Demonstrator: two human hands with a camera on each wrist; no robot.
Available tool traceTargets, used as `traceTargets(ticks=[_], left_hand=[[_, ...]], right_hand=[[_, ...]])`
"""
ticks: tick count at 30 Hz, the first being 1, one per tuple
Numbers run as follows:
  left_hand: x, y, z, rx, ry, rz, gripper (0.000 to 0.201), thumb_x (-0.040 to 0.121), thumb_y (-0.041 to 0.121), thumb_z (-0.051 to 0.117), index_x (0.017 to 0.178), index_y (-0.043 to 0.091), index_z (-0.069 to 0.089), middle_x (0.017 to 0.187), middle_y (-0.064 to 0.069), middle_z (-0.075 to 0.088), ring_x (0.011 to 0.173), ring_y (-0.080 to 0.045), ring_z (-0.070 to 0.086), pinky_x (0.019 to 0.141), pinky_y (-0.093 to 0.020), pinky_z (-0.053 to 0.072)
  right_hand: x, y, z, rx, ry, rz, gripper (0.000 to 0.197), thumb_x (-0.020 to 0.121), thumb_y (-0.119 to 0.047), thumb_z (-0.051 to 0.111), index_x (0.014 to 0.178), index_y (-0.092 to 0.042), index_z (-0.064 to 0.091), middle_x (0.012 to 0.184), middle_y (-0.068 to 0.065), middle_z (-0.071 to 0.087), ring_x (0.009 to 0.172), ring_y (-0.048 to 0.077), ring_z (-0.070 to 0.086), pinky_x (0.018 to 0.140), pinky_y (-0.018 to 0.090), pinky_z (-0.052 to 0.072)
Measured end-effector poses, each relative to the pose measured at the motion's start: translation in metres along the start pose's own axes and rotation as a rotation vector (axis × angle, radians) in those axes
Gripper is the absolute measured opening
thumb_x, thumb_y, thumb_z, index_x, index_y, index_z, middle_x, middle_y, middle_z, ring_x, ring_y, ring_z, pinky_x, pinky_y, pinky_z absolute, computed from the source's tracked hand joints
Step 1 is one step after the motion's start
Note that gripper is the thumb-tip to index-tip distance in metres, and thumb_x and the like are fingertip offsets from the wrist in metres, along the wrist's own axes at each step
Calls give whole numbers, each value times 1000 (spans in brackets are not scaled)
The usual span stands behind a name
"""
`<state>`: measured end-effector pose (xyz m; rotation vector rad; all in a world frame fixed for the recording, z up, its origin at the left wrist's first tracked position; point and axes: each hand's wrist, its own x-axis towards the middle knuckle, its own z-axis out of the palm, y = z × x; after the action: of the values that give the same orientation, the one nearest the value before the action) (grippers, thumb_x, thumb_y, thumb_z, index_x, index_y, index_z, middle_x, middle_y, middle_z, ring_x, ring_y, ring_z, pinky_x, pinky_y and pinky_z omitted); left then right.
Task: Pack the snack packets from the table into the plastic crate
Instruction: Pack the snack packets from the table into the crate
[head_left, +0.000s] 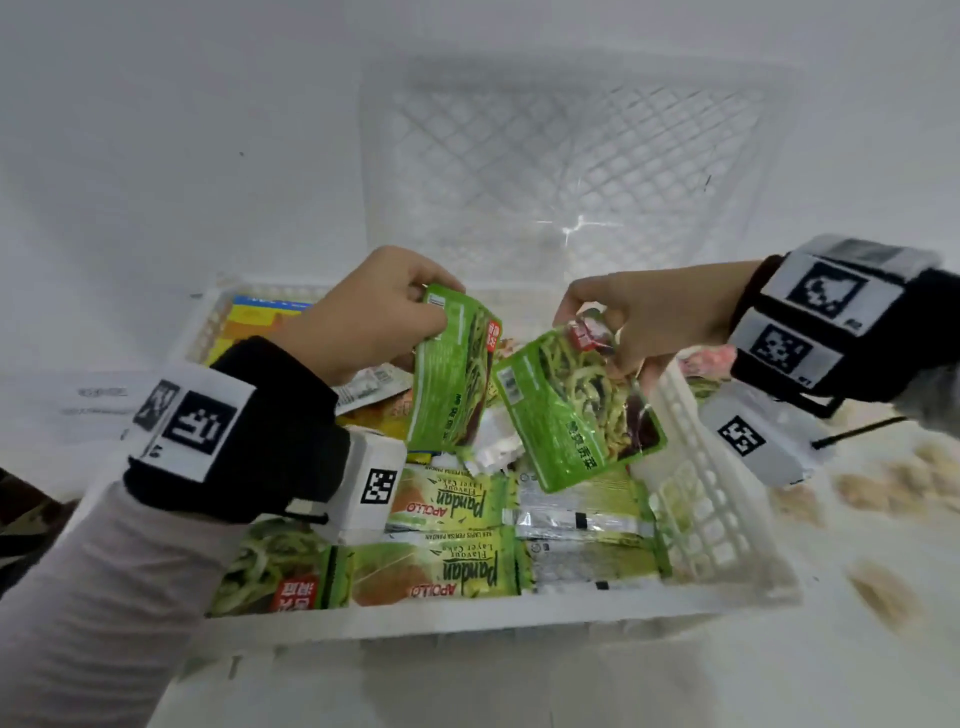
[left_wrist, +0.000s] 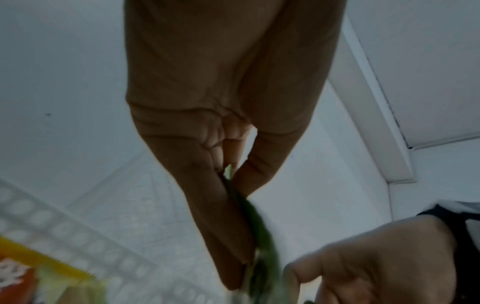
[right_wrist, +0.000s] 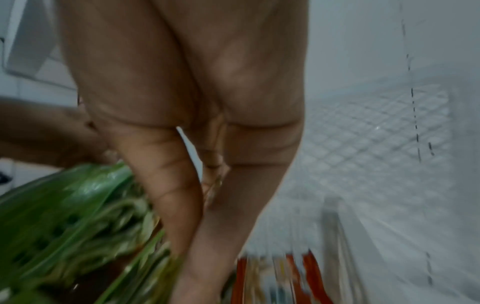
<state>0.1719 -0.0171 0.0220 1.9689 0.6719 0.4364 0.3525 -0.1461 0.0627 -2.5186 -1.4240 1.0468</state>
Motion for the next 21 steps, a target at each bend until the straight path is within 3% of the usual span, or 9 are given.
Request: traceTargets(ticks=[4, 7, 10, 11, 13, 14, 16, 19, 21], left_hand=[[3, 10, 7, 4, -42, 70, 29, 85, -7, 47, 97, 12, 66, 70, -16, 64, 56, -19, 63, 45, -28, 54], [7, 14, 14, -26, -61, 100, 29, 84, -8, 47, 98, 9, 66, 58, -1, 66, 47, -9, 62, 40, -21, 48], [10, 14, 27, -23, -101, 75, 29, 84, -9, 45, 98, 6, 65, 54, 2, 62, 44, -6, 59, 40, -18, 46], [10, 12, 31, -30, -112, 61, 29, 84, -10, 45, 99, 5, 65, 60, -4, 62, 46, -7, 59, 41, -19, 46], [11, 8, 38, -50, -127, 41, 30, 84, -10, 44, 101, 4, 64, 70, -12, 62, 49, -9, 60, 42, -20, 48], [11, 6, 41, -58, -127, 35, 30, 84, -10, 44, 102, 3, 64, 72, -15, 62, 50, -10, 60, 42, -20, 47], [12, 2, 45, -66, -118, 27, 30, 85, -9, 44, 103, 3, 64, 77, -19, 62, 53, -14, 59, 42, -18, 46], [15, -4, 48, -79, -95, -3, 30, 84, -8, 44, 104, 6, 63, 80, -19, 61, 63, -22, 60, 44, -21, 48], [16, -8, 48, -83, -83, -22, 30, 84, -8, 44, 105, 6, 61, 79, -17, 59, 67, -24, 60, 44, -23, 50]], right_hand=[[1, 8, 22, -147, -154, 86, 64, 86, 13, 49, 134, -27, 34, 95, 16, 54, 67, 26, 61, 67, 37, 56], [3, 10, 39, -214, -254, 153, 74, 87, 15, 44, 144, -27, 23, 125, 25, 43, 71, 28, 65, 63, 33, 55], [1, 6, 50, -319, -410, 252, 72, 87, 14, 47, 148, -8, 16, 143, 30, 28, 91, 39, 67, 78, 42, 57], [-1, 4, 52, -387, -417, 265, 56, 88, 11, 50, 140, 2, 31, 131, 28, 43, 88, 37, 68, 76, 36, 58], [-5, -5, 55, -602, -352, 242, 5, 90, 2, 53, 86, 0, 55, 83, 12, 57, 61, 21, 58, 53, 18, 50], [-4, -3, 58, -699, -309, 198, 27, 91, -2, 53, 66, -5, 43, 67, 6, 45, 53, 15, 45, 46, 19, 41], [-8, -3, 61, -863, -279, 150, 38, 93, -8, 52, 61, -9, 31, 64, 3, 35, 53, 13, 35, 46, 20, 34], [-6, -1, 68, -954, -314, 73, 24, 92, -17, 58, 105, 2, 53, 103, 10, 57, 94, 23, 58, 77, 27, 50], [-8, -2, 76, -941, -358, 7, 64, 88, -24, 64, 141, -7, 31, 133, 10, 47, 121, 26, 48, 96, 34, 44]])
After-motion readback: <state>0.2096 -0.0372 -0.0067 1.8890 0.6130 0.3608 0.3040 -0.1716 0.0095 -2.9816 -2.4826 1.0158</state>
